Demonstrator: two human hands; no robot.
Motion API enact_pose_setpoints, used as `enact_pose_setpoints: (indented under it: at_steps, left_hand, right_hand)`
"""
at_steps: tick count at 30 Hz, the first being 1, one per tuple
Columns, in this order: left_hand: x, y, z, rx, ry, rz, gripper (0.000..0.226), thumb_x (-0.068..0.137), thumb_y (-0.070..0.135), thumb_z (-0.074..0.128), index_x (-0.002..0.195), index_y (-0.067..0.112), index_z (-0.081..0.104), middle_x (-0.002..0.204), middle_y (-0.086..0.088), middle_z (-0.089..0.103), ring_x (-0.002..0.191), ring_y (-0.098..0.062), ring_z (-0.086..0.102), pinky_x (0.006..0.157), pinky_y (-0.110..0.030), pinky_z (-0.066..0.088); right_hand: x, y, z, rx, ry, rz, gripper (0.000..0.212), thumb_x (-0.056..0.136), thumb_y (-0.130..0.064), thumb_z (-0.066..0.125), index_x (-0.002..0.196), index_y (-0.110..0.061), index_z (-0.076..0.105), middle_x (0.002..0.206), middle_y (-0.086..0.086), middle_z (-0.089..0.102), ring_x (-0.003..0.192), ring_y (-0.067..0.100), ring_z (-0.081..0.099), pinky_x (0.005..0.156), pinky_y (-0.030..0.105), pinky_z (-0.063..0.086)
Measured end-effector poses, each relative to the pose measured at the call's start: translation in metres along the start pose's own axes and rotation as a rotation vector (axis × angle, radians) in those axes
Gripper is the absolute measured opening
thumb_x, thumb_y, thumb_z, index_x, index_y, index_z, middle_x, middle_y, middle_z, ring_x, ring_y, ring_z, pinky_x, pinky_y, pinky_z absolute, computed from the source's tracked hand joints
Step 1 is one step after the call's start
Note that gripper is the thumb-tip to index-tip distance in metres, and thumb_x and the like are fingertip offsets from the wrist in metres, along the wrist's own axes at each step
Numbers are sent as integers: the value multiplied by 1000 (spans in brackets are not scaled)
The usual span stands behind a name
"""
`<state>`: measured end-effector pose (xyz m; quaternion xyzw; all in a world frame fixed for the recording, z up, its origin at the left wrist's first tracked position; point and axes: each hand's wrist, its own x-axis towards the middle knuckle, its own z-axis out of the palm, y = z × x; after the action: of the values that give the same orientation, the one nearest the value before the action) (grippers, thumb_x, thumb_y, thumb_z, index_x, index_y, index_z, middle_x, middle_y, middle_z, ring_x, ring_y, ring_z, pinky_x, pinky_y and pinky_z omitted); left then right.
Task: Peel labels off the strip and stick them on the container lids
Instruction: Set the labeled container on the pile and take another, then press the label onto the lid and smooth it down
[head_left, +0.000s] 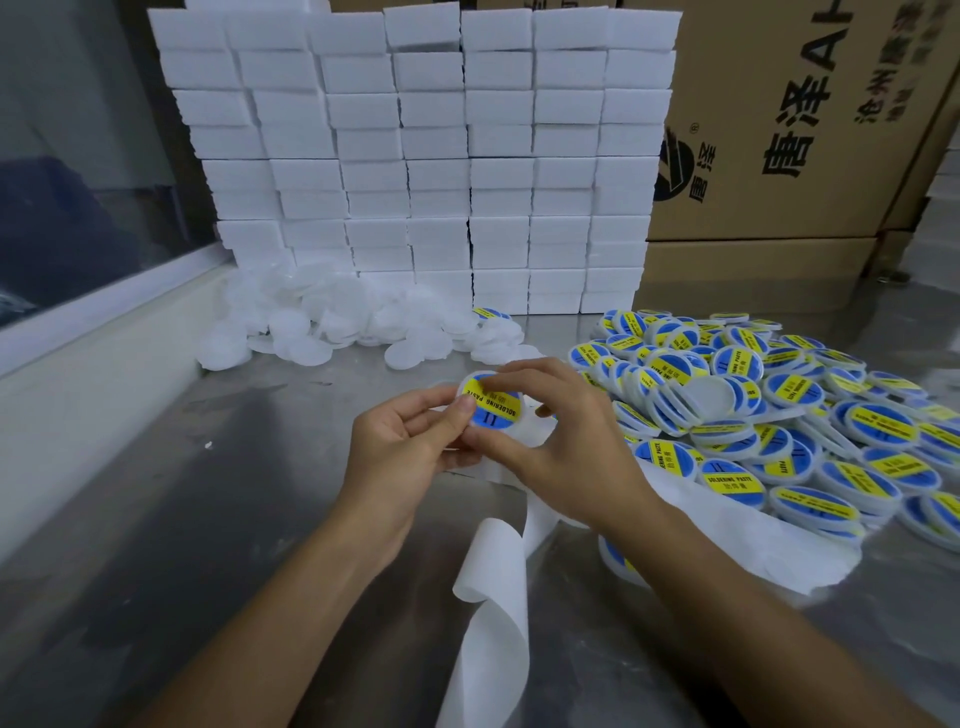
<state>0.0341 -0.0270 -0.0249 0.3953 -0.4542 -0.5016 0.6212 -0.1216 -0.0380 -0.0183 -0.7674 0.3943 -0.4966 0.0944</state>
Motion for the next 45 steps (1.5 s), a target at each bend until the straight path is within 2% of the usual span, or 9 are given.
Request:
enact_pose_setpoints:
  at_steps: [6, 13, 18, 24, 27, 31, 37, 41, 45]
  left_hand:
    - [7, -17, -6, 418, 128, 36, 4, 88, 22, 71, 90, 19, 69, 53, -1, 62, 47, -12, 57, 52, -25, 48]
    - [7, -26, -10, 684, 56, 31, 25, 85, 36, 70, 109, 40, 66, 76, 6, 73, 73, -14, 68, 72, -31, 51]
    - [7, -25, -9, 731, 67, 27, 8, 82, 30, 74, 89, 33, 70, 77, 10, 70, 63, 4, 62, 67, -11, 45]
    - [8, -25, -9, 745, 56, 31, 7, 83, 30, 74, 89, 29, 73, 80, 14, 70, 62, 11, 59, 63, 0, 41]
    - [8, -26, -10, 732, 57, 28, 6, 84, 30, 73, 89, 28, 73, 80, 15, 70, 65, 10, 60, 66, -2, 43]
    - [7, -22, -8, 709, 47, 26, 3, 86, 31, 71, 84, 30, 73, 80, 13, 73, 70, 4, 64, 69, -8, 46]
    - [2, -15, -3, 541, 22, 17, 14, 80, 40, 74, 87, 28, 74, 81, 9, 72, 68, 2, 64, 64, -16, 46]
    - [-2, -2, 6, 242, -61, -60, 47, 56, 62, 79, 91, 30, 73, 94, 0, 74, 81, -10, 68, 71, -34, 54]
    - [-2, -2, 7, 155, -22, -13, 18, 82, 32, 71, 87, 14, 70, 84, -4, 76, 81, -17, 71, 69, -34, 58]
  right_hand:
    - [7, 38, -29, -354, -76, 229, 32, 78, -41, 76, 104, -24, 71, 109, -5, 65, 99, 14, 59, 81, 25, 43]
    - [7, 82, -60, -587, 314, 535, 18, 88, -31, 66, 96, -15, 65, 109, 9, 58, 91, 28, 57, 68, 35, 44]
    - [0, 96, -65, -645, 186, 707, 25, 93, -26, 55, 108, -8, 63, 102, 15, 63, 90, 33, 59, 68, 34, 42]
    - [7, 66, -55, -555, 205, 482, 31, 89, -33, 63, 114, -14, 67, 109, 7, 69, 105, 29, 60, 88, 46, 48]
    - [9, 42, -41, -310, -68, 408, 42, 83, -46, 68, 119, -25, 63, 96, -8, 69, 94, 14, 63, 87, 38, 51]
    - [5, 32, -19, -417, -364, 395, 65, 76, -49, 74, 134, -30, 52, 109, -6, 68, 106, 18, 60, 95, 41, 47]
    - [5, 27, -15, -304, 1, 202, 11, 80, -15, 68, 89, -20, 72, 78, -7, 66, 69, 14, 59, 68, 37, 53]
    - [3, 8, -8, -274, 157, 46, 15, 71, -10, 72, 80, -18, 63, 81, -4, 61, 62, 17, 52, 57, 38, 48]
    - [-2, -6, 4, -206, 104, -28, 14, 72, -17, 71, 81, -16, 60, 90, -1, 62, 79, 23, 60, 63, 41, 49]
